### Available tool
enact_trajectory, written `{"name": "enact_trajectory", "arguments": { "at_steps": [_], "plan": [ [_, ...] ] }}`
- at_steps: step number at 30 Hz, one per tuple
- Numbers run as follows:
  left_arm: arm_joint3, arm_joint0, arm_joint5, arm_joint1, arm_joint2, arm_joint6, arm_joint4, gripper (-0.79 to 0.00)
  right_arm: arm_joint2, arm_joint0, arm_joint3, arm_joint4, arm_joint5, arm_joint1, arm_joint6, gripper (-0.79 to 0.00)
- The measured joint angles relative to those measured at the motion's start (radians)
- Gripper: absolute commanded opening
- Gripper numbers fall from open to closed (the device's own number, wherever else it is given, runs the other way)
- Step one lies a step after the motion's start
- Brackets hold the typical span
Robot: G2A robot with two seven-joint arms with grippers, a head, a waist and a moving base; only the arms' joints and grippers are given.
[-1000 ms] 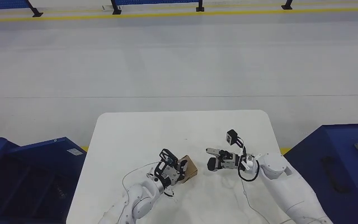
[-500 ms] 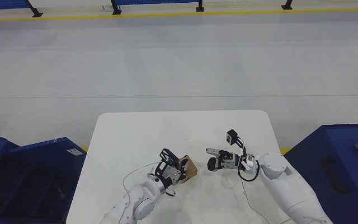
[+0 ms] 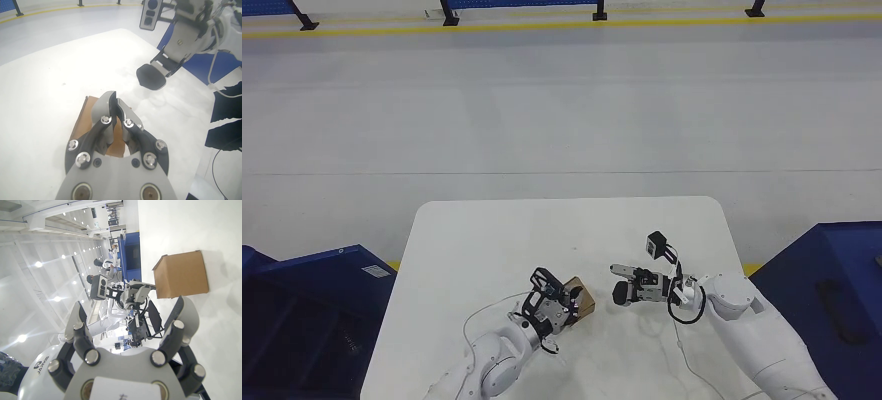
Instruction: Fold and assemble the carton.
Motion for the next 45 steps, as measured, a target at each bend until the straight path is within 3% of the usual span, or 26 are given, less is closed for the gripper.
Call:
{"name": "enact_trajectory", "arguments": {
  "at_steps": [9, 17, 25, 31, 35, 36, 37, 38, 39, 41, 45],
  "plan": [
    [0.043, -0.01, 0.029, -0.006, 0.019, -0.042, 0.019, -0.785, 0.0, 0.0, 0.0, 0.0, 0.0, 0.0, 0.0, 0.0],
    [-0.002, 0.017, 0.013, -0.002, 0.004, 0.009, 0.005, -0.785, 0.0, 0.0, 0.0, 0.0, 0.0, 0.0, 0.0, 0.0],
    [0.044, -0.01, 0.057, -0.011, 0.025, -0.019, 0.026, -0.785, 0.0, 0.0, 0.0, 0.0, 0.0, 0.0, 0.0, 0.0],
    [-0.093, 0.057, 0.027, 0.003, -0.034, 0.089, -0.004, -0.785, 0.0, 0.0, 0.0, 0.0, 0.0, 0.0, 0.0, 0.0],
    [-0.252, 0.161, -0.001, 0.027, -0.131, 0.182, 0.002, -0.785, 0.0, 0.0, 0.0, 0.0, 0.0, 0.0, 0.0, 0.0],
    [-0.284, 0.186, -0.003, 0.032, -0.153, 0.195, 0.008, -0.616, 0.0, 0.0, 0.0, 0.0, 0.0, 0.0, 0.0, 0.0],
    [-0.313, 0.21, -0.004, 0.037, -0.173, 0.206, 0.017, -0.126, 0.0, 0.0, 0.0, 0.0, 0.0, 0.0, 0.0, 0.0],
    [-0.346, 0.241, -0.002, 0.043, -0.197, 0.217, 0.03, 0.0, 0.0, 0.0, 0.0, 0.0, 0.0, 0.0, 0.0, 0.0],
    [-0.363, 0.262, 0.002, 0.045, -0.21, 0.223, 0.035, -0.78, 0.0, 0.0, 0.0, 0.0, 0.0, 0.0, 0.0, 0.0],
    [-0.372, 0.275, 0.007, 0.046, -0.216, 0.226, 0.037, -0.74, 0.0, 0.0, 0.0, 0.0, 0.0, 0.0, 0.0, -0.001],
    [-0.369, 0.271, 0.006, 0.046, -0.214, 0.226, 0.036, -0.482, 0.0, 0.0, 0.0, 0.0, 0.0, 0.0, 0.0, -0.001]
  ]
}}
